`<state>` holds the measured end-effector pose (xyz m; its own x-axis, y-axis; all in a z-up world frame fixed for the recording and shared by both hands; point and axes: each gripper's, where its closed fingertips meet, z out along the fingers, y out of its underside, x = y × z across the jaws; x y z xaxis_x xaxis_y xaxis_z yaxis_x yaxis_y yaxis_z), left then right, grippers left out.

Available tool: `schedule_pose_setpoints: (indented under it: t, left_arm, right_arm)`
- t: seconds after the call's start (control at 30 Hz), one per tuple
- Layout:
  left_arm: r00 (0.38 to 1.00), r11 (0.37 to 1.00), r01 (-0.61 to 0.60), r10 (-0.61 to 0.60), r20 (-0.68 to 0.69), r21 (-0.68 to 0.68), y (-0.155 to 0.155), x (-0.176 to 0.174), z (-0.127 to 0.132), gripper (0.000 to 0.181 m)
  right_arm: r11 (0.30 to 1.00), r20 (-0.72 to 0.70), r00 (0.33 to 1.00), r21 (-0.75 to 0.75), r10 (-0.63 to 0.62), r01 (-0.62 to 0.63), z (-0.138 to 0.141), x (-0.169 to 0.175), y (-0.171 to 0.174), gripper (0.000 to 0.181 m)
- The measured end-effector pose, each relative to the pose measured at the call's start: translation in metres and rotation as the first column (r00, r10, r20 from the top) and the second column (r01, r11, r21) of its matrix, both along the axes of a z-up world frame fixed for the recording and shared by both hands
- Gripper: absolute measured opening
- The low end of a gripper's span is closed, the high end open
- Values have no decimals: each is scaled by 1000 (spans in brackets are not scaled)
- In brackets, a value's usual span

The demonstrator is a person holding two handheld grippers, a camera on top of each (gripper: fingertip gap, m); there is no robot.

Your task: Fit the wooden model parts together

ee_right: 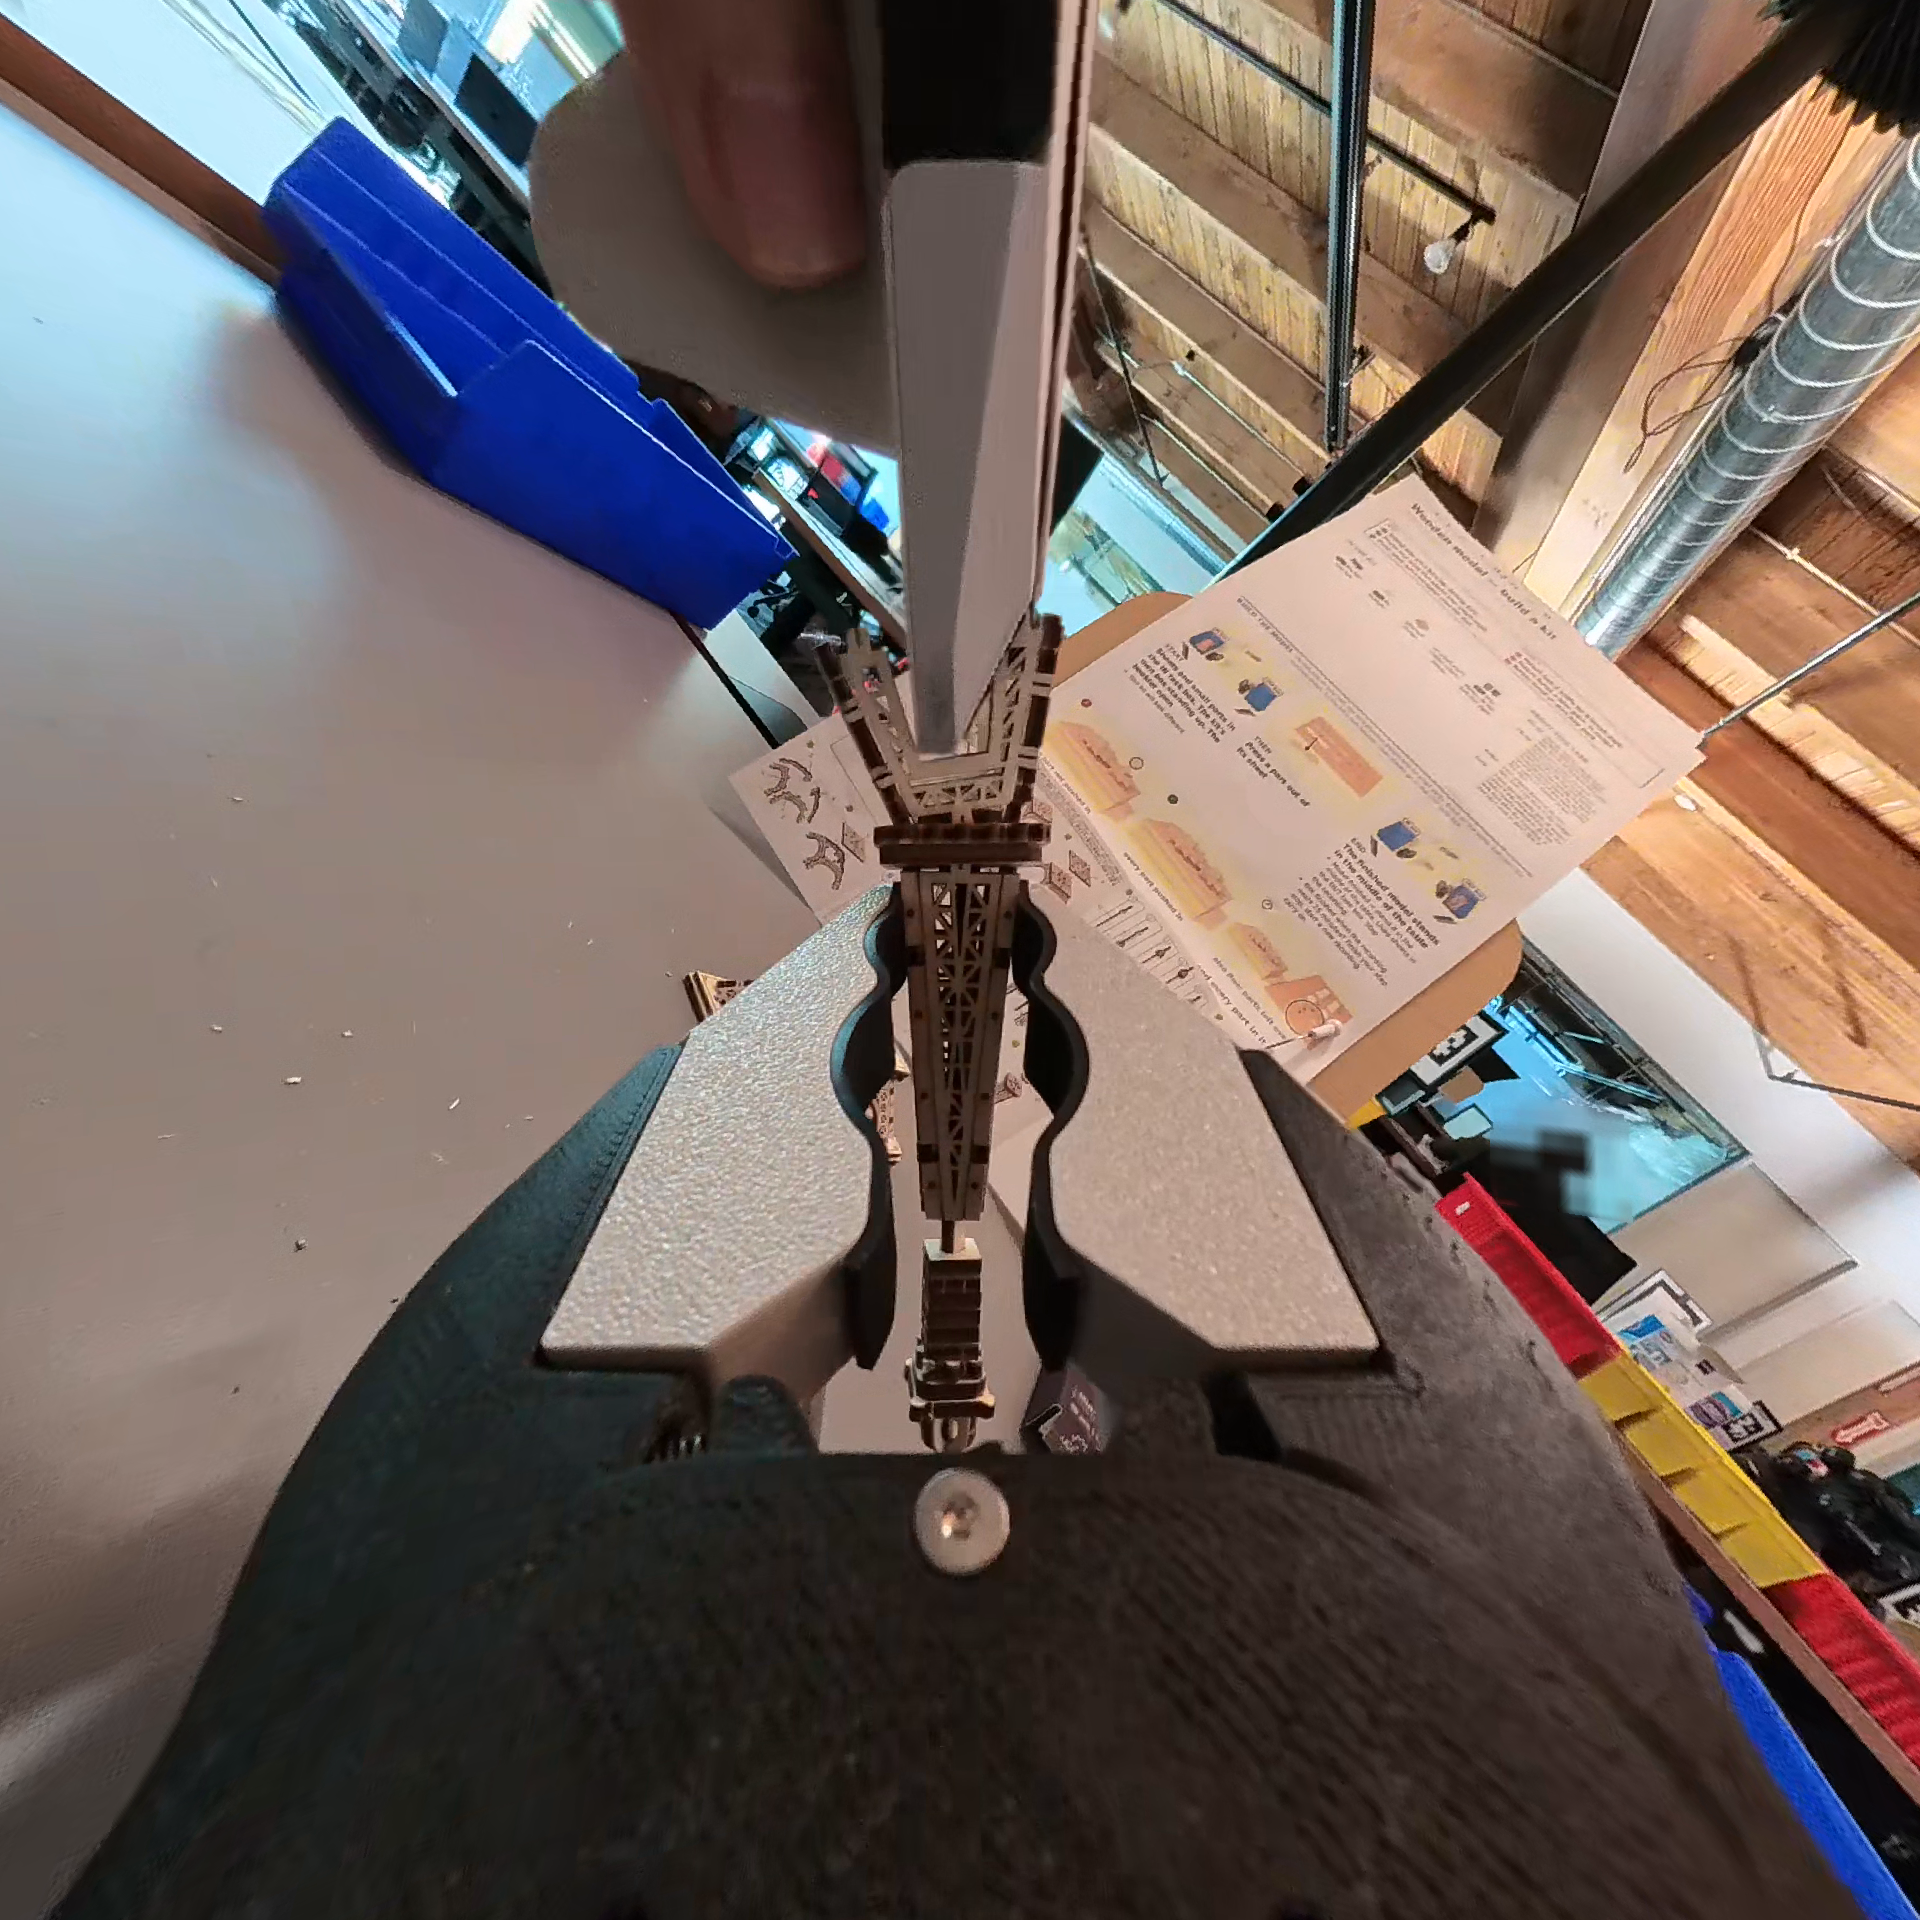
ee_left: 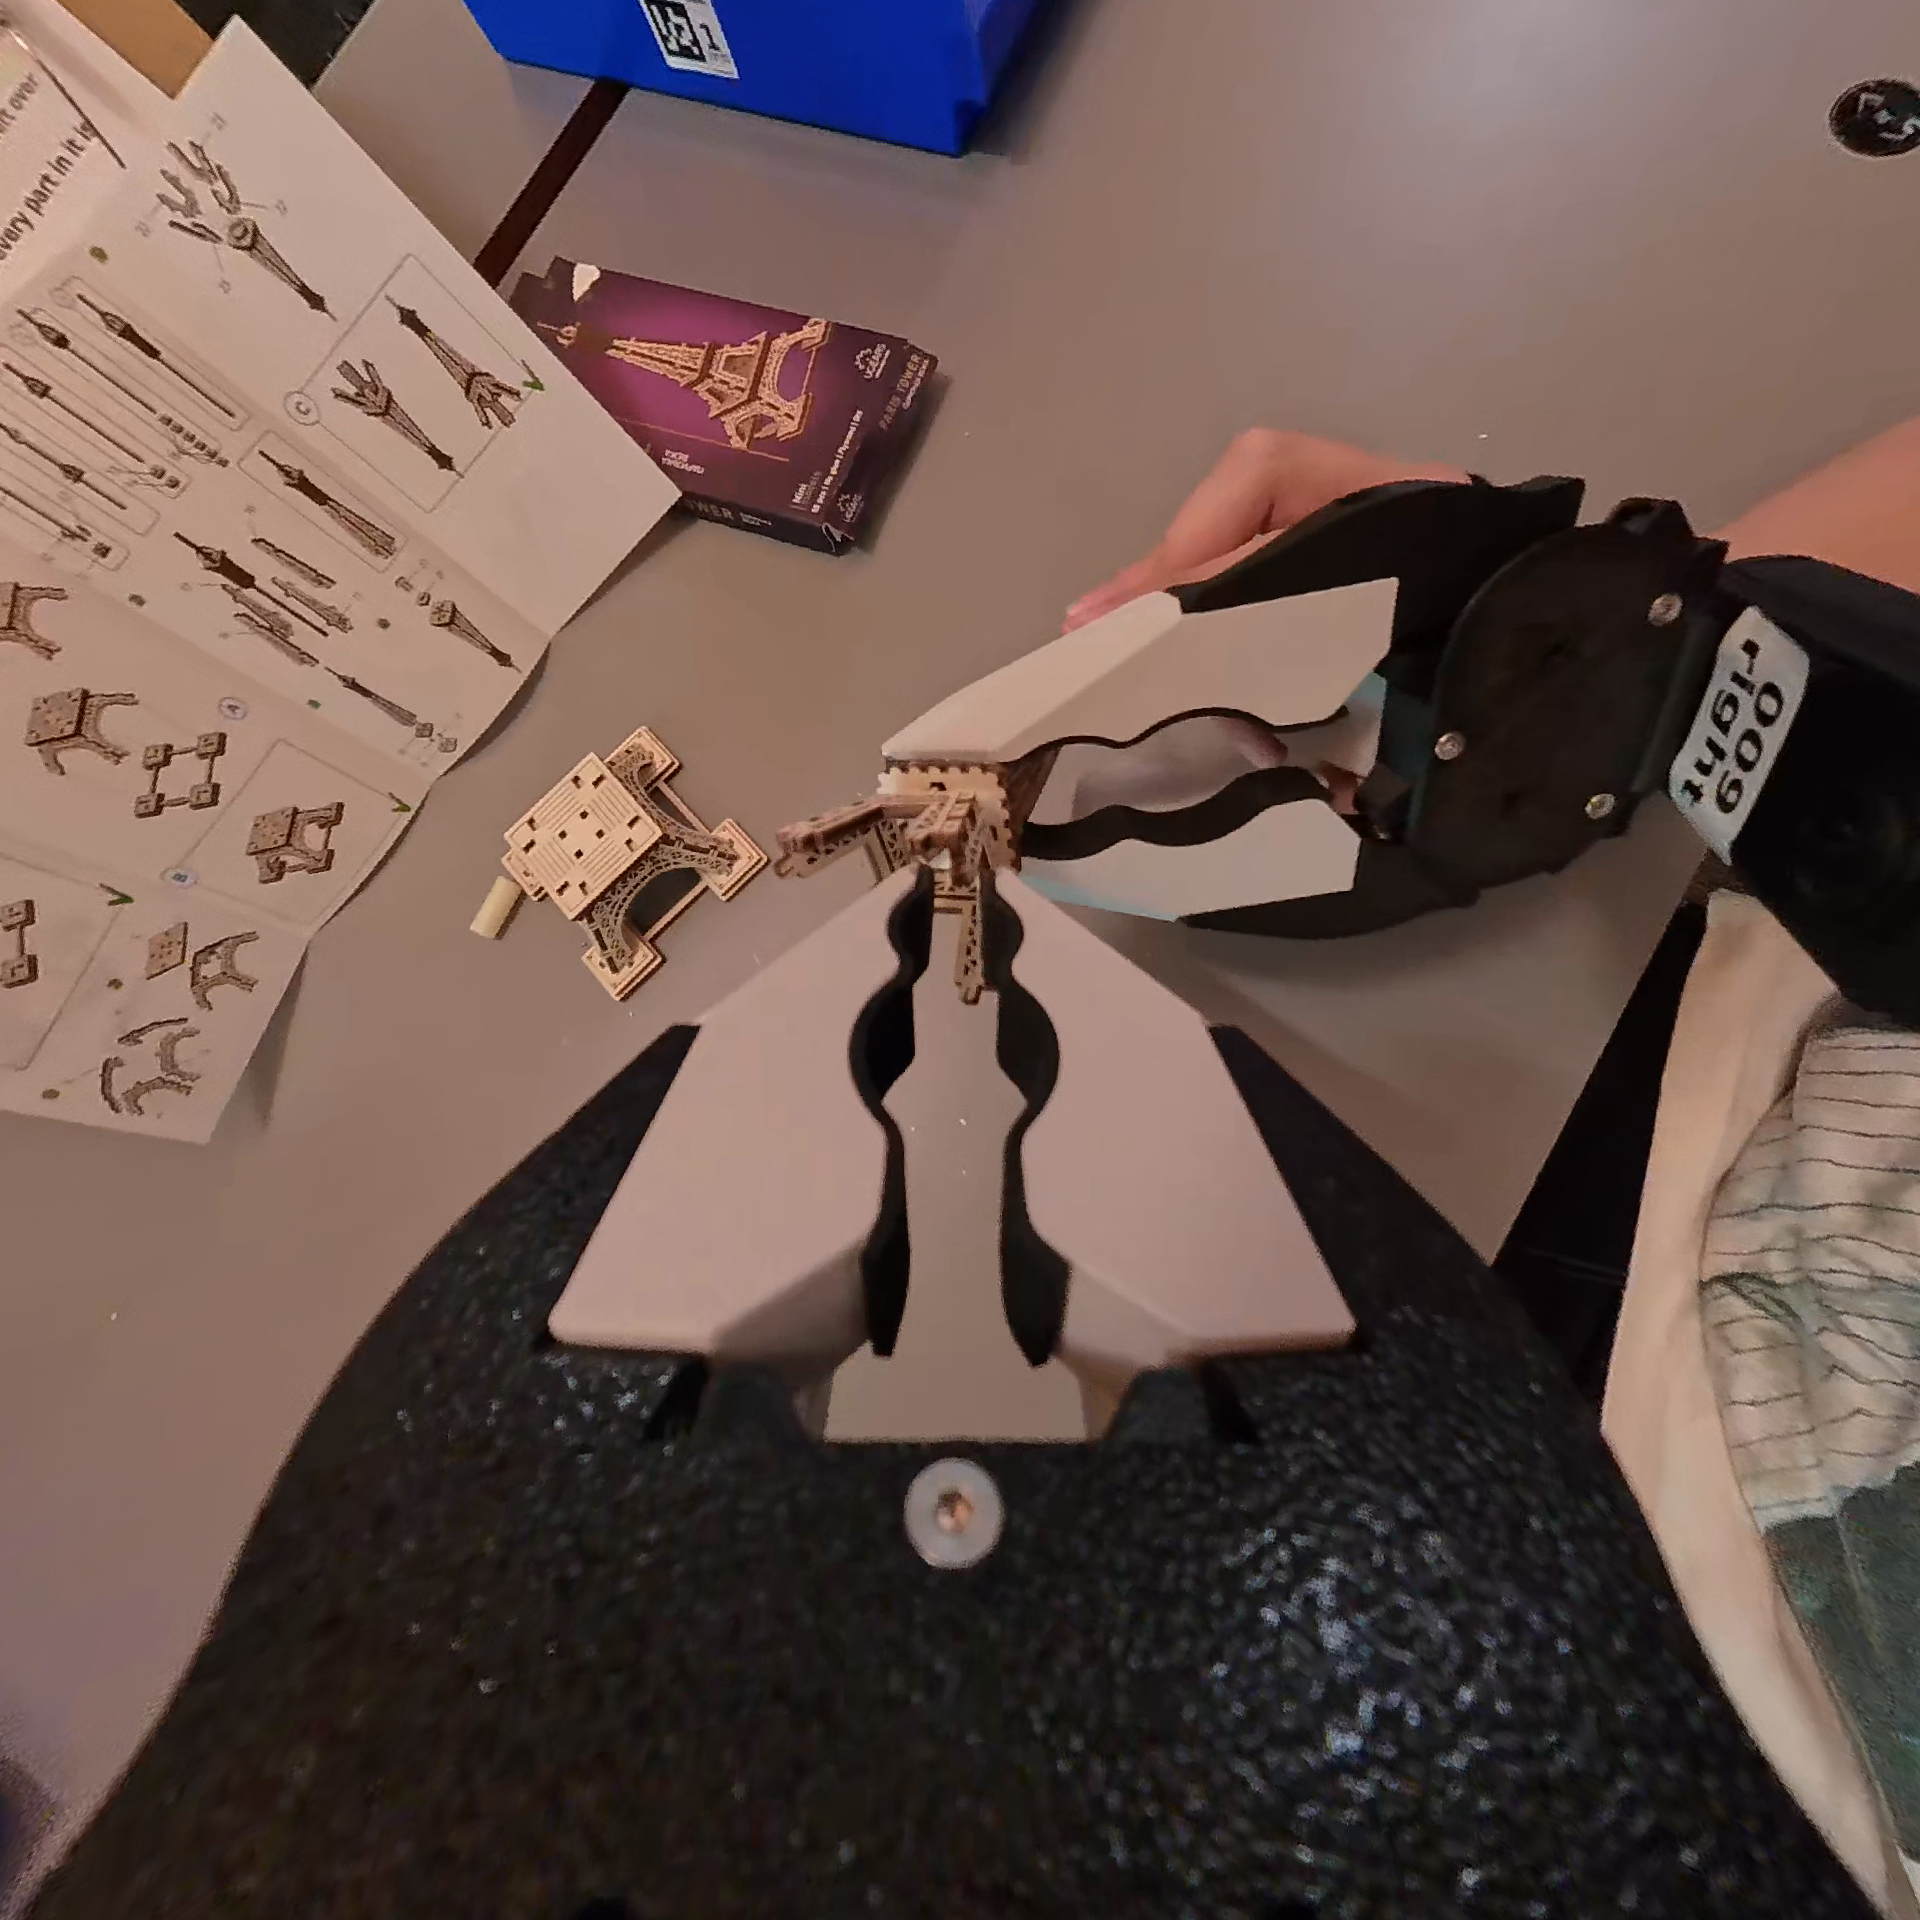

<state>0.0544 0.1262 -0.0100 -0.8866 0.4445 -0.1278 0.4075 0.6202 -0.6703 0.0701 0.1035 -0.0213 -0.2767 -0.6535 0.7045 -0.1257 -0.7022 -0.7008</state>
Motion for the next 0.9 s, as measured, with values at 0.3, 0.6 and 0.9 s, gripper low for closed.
schedule_pose_setpoints:
  t: [0.3, 0.6, 0.9]
  left_arm:
    - [995, 1000, -24, 22, -100, -18, -2, -2, 0, 6]
    - [999, 1000, 6, -6, -35, 1, 1, 0, -15, 0]
    - [979, 999, 27, -20, -201, 29, 6, -5, -10, 0]
  right_arm:
    - [998, -7, 999, -45, -32, 31, 0, 0, -3, 18]
    - [994, -40, 999, -104, -23, 19, -6, 5, 4, 20]
    - [995, 4, 999, -88, 53, -52, -1, 2, 7, 32]
